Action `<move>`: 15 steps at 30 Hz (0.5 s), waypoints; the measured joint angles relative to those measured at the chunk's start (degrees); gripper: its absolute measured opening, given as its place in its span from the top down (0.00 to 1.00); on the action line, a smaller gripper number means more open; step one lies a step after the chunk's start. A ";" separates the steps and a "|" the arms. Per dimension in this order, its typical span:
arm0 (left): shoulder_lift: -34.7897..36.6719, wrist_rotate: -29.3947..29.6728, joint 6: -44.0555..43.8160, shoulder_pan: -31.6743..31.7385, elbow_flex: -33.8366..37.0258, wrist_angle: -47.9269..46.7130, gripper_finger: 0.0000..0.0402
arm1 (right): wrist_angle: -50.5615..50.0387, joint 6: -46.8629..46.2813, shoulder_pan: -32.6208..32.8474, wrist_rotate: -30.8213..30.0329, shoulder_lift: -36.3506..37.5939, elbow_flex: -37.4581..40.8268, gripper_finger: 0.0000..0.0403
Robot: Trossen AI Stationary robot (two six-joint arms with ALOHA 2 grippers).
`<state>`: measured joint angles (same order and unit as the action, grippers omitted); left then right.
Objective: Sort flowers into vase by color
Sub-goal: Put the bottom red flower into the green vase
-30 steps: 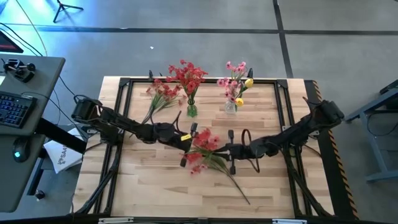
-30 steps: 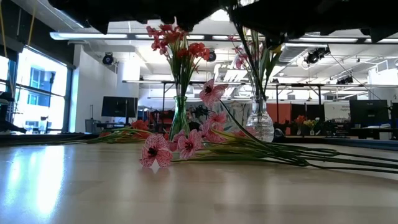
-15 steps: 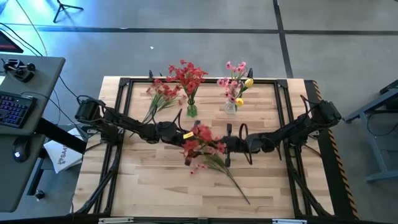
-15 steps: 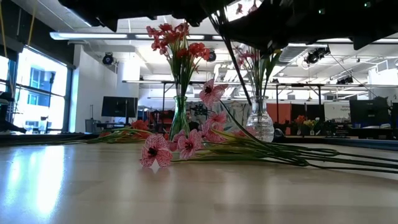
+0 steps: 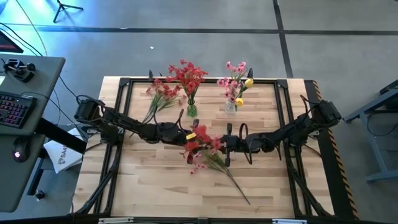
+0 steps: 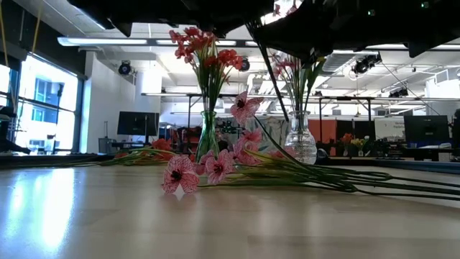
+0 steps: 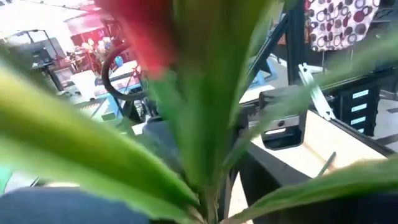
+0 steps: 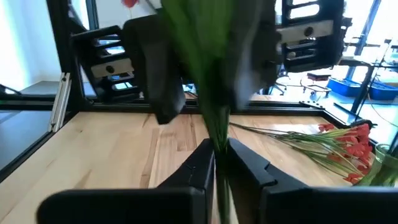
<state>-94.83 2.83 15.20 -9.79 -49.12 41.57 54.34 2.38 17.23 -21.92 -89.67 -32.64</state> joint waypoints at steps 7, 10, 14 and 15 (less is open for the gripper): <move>0.59 0.84 -0.10 -0.33 -1.70 -5.20 0.96 | -2.21 -1.44 -0.02 -0.63 0.43 0.00 0.69; 3.92 9.01 -0.31 -1.39 -2.36 -15.15 0.98 | -10.25 -2.40 0.66 -4.43 3.55 0.02 0.61; 12.45 24.58 -5.40 -2.43 -2.80 -33.36 0.98 | -25.56 -9.23 1.98 -13.39 9.87 0.04 0.57; 14.88 27.46 -7.11 -2.23 -2.78 -37.29 0.98 | -28.94 -10.74 2.23 -14.96 11.21 0.05 0.56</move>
<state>-79.95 30.29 8.09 -12.02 -51.90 4.29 25.40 -8.36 19.47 -36.88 -78.46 -32.59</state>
